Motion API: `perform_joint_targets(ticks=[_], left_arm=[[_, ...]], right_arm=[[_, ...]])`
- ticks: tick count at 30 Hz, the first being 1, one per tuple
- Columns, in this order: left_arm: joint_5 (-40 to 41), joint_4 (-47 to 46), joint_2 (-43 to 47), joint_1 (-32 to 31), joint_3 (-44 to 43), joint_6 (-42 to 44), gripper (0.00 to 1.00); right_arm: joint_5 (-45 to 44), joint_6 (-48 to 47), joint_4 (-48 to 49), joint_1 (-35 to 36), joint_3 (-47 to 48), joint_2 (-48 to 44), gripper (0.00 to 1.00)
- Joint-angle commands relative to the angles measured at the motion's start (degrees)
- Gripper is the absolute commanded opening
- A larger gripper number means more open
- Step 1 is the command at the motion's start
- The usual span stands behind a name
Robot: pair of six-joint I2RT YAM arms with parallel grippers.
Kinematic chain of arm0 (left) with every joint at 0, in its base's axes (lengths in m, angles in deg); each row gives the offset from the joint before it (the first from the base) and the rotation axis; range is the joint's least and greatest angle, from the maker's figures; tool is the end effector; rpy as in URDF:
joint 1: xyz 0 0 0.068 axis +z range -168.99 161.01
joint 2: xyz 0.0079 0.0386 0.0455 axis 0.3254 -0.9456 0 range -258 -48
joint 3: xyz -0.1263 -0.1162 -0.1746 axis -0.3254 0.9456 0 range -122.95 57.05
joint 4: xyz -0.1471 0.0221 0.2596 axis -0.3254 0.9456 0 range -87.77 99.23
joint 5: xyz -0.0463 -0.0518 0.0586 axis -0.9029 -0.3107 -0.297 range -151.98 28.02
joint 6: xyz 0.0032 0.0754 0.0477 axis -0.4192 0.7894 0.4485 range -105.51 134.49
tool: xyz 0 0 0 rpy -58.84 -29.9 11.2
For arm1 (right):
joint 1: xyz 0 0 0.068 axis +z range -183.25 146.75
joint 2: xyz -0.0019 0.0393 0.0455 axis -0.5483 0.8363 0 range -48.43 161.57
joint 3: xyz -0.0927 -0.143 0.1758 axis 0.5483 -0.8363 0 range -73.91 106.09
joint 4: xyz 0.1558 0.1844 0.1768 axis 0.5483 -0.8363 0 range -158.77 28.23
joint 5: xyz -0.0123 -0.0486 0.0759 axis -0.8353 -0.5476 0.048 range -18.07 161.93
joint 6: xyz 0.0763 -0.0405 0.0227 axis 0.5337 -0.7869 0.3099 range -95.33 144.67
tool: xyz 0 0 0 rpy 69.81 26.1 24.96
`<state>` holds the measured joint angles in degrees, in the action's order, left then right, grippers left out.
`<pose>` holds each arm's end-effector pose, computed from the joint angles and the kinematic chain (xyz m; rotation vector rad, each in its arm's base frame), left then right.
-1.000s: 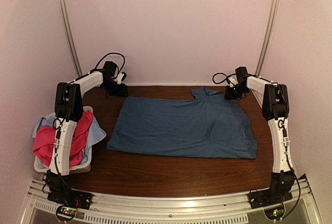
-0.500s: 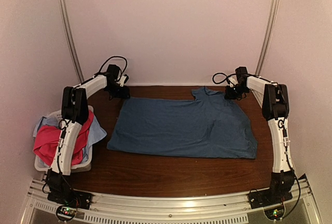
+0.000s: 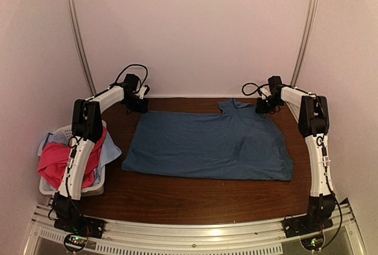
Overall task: Fold and stack the mixed laundry pile
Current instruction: Pick up the 1/3-folded T-shirt from the center of the board.
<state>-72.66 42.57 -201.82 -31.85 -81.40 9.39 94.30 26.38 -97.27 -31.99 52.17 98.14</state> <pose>0.5888 -0.1495 0.0737 0.2465 2.5453 -0.3591 0.5859 0.0432 0.0771 -0.1421 2.5134 0.5168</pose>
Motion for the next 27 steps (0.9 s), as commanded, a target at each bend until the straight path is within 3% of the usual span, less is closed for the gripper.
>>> perform_joint_targets(ticks=[1,11,27], left_arm=[[-1.94,-2.30,0.50,-0.41,0.05,0.09,0.00],[0.48,-11.37,12.37,-0.19,12.96,0.51,0.00],[0.35,-18.37,25.42,0.38,30.41,1.27,0.00]], right_arm=[[0.90,0.92,0.94,0.16,-1.61,-4.28,0.00],[2.53,3.92,6.52,-0.55,-8.44,-11.56,0.00],[3.79,4.09,12.21,-2.04,-24.39,-23.46,0.00]])
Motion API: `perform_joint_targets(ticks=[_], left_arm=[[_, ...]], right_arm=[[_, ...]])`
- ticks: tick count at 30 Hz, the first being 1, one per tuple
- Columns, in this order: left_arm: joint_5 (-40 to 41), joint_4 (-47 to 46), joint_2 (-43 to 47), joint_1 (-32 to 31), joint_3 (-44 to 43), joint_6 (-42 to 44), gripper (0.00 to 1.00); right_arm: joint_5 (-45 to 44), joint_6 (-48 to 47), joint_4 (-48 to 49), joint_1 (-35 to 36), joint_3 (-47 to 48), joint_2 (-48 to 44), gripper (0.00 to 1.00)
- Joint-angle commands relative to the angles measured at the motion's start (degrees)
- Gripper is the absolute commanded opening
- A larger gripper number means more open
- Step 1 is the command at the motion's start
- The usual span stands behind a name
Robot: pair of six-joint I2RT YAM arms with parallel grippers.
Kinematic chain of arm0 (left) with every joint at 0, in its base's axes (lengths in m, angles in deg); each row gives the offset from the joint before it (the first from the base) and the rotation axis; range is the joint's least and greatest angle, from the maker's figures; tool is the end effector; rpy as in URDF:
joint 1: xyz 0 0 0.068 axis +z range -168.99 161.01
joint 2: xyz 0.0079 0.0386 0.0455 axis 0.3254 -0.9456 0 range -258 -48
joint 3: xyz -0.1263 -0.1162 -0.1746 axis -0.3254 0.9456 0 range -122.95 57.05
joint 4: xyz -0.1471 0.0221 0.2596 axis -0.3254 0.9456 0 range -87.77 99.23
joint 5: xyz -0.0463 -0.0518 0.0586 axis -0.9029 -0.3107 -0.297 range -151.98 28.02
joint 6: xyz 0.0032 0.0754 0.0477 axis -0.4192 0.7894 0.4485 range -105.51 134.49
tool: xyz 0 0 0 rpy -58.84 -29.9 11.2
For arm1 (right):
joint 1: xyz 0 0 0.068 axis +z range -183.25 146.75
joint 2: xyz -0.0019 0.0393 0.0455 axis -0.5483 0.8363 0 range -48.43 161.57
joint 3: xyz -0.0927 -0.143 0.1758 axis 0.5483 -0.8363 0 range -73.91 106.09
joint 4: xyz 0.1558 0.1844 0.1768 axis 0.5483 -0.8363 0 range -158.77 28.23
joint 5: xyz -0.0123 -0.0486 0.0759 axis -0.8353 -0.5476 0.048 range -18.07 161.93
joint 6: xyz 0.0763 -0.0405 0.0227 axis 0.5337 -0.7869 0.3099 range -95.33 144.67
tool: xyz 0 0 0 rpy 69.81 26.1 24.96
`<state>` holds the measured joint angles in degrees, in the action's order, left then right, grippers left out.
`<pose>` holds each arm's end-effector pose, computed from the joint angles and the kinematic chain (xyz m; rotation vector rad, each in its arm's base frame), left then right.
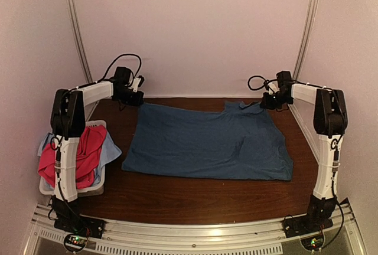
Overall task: Fold and stack the mixed laundry pile
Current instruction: Pick up the 1/3-folded T-shirt from the center of the board, then fold the 1/3-folded T-shirt at the center of the board.
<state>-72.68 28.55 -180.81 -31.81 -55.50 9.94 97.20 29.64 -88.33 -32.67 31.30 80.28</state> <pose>0.5548 -0.1414 0.1329 0.2618 2.3822 -0.3657 0.5456 0.0395 0.1264 -0.1038 2.4128 0.5815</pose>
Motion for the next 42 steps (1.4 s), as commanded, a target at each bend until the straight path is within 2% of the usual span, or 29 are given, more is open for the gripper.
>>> perform_joint_targets(ticks=[1,19,31,42], left_arm=[[0.67,-4.85,5.37,0.34,6.05,0.69,0.00],[2.19,-15.08,23.94,0.25,35.09,-6.08,0.00],[5.01,-14.96,29.10,-0.49,42.38,-8.73,0.00],[8.73,-15.25,27.74,-1.07,45.62,-9.03,0.00]], right_arm=[[1.17,0.83,3.54,-1.41,-4.73,-6.54,0.00],[2.67,4.14,12.47,-1.41,-31.00,-24.29,0.00],[3.90,6.47,16.48,-0.58,-43.31,-33.42,0.00],[2.71,7.39,18.97,1.10,-49.30,-33.36,0.00]])
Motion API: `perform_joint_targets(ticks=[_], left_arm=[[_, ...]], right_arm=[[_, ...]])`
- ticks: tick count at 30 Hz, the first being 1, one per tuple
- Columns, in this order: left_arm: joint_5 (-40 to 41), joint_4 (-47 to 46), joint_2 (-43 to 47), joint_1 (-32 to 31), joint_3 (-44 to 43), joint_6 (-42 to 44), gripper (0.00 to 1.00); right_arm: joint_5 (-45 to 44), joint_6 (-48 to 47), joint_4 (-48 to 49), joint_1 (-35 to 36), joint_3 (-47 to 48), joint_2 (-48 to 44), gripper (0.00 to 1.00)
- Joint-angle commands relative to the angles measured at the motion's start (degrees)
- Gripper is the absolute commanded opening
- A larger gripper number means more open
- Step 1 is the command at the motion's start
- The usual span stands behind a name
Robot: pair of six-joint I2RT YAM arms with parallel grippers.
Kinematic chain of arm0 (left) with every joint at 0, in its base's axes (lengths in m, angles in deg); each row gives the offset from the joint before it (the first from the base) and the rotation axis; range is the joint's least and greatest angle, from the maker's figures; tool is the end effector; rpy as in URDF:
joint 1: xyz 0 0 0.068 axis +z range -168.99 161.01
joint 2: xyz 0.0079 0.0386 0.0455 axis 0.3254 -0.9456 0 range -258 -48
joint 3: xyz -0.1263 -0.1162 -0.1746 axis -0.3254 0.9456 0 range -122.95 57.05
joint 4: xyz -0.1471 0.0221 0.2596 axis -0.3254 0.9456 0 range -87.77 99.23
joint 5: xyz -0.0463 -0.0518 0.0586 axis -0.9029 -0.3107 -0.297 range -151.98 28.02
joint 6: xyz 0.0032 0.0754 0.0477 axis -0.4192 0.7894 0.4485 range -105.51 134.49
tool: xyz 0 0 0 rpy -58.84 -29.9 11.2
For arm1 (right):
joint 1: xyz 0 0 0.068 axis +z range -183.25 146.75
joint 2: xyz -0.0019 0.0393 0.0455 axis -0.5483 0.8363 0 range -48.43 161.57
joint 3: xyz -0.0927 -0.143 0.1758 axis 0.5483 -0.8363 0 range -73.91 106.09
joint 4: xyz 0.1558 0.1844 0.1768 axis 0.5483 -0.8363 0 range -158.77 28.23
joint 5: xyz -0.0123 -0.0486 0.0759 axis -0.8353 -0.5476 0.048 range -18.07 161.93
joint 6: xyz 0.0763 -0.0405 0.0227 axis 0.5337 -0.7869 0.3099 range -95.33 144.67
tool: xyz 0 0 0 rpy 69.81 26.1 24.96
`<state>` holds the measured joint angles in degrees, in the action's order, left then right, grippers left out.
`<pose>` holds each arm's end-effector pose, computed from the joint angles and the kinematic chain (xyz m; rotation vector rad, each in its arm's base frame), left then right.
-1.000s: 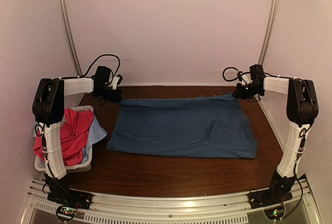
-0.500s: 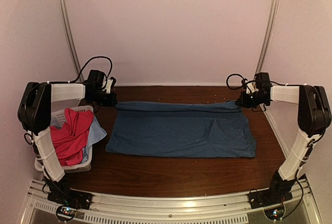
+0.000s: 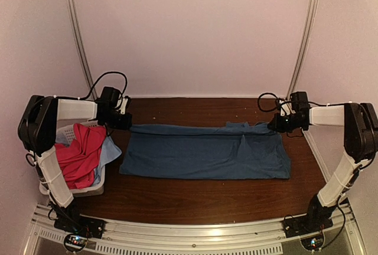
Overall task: Fold and stack the mixed laundry pile
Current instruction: Fold the 1/3-folded T-shirt at the center of the board.
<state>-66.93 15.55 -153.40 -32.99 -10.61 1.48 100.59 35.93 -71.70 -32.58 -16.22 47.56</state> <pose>0.4261 -0.1133 0.0938 0.0594 2.4823 -0.3093 0.4008 0.0429 0.1104 -0.0114 2.3911 0.6992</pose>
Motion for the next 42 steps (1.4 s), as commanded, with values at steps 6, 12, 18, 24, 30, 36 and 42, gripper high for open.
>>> perform_joint_targets(ticks=[6,12,18,24,30,36,42], left_arm=[[4.15,-1.61,-1.37,0.02,1.04,-0.59,0.00],[7.62,0.75,-3.15,-0.44,-0.28,0.24,0.00],[8.89,1.49,-4.12,-1.01,-1.01,0.96,0.00],[11.16,4.60,-5.73,-1.16,-2.68,1.44,0.00],[11.39,7.02,-6.41,-1.38,-4.44,1.17,0.01],[10.16,8.33,-3.68,-1.55,-5.28,0.44,0.32],[8.22,5.75,2.74,-1.84,-5.30,0.46,0.54]], right_arm=[[-1.05,1.58,3.51,2.57,-3.54,1.42,0.00],[-2.26,2.03,4.31,3.70,-4.32,3.85,0.00],[-5.65,1.36,1.94,3.76,-2.67,5.23,0.00],[-7.10,0.39,0.30,3.88,-2.38,6.03,0.00],[-5.51,-0.15,-0.77,4.43,-2.04,4.85,0.27],[-7.14,-0.13,-3.01,4.64,-0.39,-0.52,0.52],[-7.83,-1.93,-3.79,5.26,5.71,-1.10,0.54]])
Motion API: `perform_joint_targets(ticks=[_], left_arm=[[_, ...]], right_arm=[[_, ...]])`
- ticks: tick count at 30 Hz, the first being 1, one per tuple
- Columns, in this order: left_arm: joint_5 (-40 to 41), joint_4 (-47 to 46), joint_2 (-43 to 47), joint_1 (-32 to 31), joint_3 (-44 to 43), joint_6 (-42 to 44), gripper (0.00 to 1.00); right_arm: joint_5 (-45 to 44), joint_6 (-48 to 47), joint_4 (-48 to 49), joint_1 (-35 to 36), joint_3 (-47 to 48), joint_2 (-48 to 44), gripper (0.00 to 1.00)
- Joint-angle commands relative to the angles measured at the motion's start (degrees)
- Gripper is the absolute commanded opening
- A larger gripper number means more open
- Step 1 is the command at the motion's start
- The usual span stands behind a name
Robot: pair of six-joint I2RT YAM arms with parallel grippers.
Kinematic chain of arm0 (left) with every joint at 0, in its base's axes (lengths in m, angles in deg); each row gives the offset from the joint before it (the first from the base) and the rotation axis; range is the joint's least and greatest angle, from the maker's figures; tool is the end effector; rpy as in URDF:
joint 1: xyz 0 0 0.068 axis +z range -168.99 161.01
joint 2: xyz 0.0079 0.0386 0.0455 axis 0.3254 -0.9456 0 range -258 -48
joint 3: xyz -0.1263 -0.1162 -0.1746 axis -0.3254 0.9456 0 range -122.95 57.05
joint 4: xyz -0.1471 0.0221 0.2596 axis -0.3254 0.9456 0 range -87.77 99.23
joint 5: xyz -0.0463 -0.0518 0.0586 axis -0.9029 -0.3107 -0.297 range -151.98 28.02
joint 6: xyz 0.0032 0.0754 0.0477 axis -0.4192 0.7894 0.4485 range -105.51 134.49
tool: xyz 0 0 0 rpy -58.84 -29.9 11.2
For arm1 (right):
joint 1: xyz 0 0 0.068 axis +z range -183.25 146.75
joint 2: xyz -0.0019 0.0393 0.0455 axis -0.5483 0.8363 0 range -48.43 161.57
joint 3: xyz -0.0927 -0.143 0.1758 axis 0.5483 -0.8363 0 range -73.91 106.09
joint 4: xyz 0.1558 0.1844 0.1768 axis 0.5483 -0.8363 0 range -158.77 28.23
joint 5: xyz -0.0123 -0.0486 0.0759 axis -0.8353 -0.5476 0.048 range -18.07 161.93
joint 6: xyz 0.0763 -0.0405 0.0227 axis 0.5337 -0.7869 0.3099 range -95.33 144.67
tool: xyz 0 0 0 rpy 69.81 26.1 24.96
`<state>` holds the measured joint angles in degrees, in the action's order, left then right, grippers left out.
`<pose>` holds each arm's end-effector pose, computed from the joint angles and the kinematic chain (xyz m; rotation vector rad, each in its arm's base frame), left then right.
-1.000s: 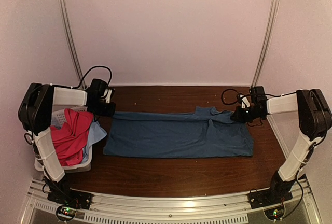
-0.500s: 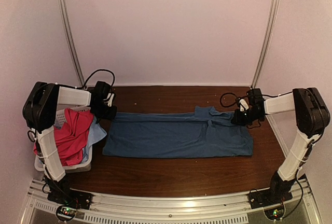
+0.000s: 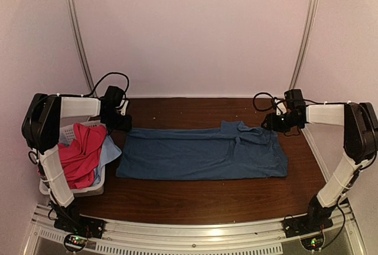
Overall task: Fold and stack the mixed laundry pile
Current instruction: Fold the 1/3-folded T-shirt at the center of the board, then adjust the rectangle-folded T-shirt at the center of the board.
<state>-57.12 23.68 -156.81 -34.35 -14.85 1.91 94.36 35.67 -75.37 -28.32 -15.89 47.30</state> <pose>0.4261 -0.1101 0.0823 0.0317 2.5850 -0.0704 0.3938 0.0645 0.1053 -0.0408 2.4669 0.6032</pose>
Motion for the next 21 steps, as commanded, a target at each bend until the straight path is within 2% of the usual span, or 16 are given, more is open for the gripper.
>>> perform_joint_targets(ticks=[1,4,8,14,21], left_arm=[[-1.94,-2.27,6.73,-0.73,-1.66,0.32,0.56],[-2.40,-2.29,7.83,-2.16,-3.29,0.90,0.62],[-1.40,-2.24,7.65,-4.42,-5.37,1.77,0.65],[1.37,-0.05,5.28,-5.97,-8.40,3.08,0.66],[0.75,-0.08,4.80,-6.68,-8.43,2.66,0.66]], right_arm=[[-1.85,-2.14,-0.43,1.54,7.18,0.28,0.54],[-3.59,-3.76,-2.70,4.21,13.12,4.60,0.53],[-6.49,-4.81,-4.86,8.95,20.34,11.00,0.52],[-13.55,-5.11,-8.82,14.58,29.43,20.99,0.52],[-21.83,-5.31,-12.72,17.56,34.36,27.64,0.54]])
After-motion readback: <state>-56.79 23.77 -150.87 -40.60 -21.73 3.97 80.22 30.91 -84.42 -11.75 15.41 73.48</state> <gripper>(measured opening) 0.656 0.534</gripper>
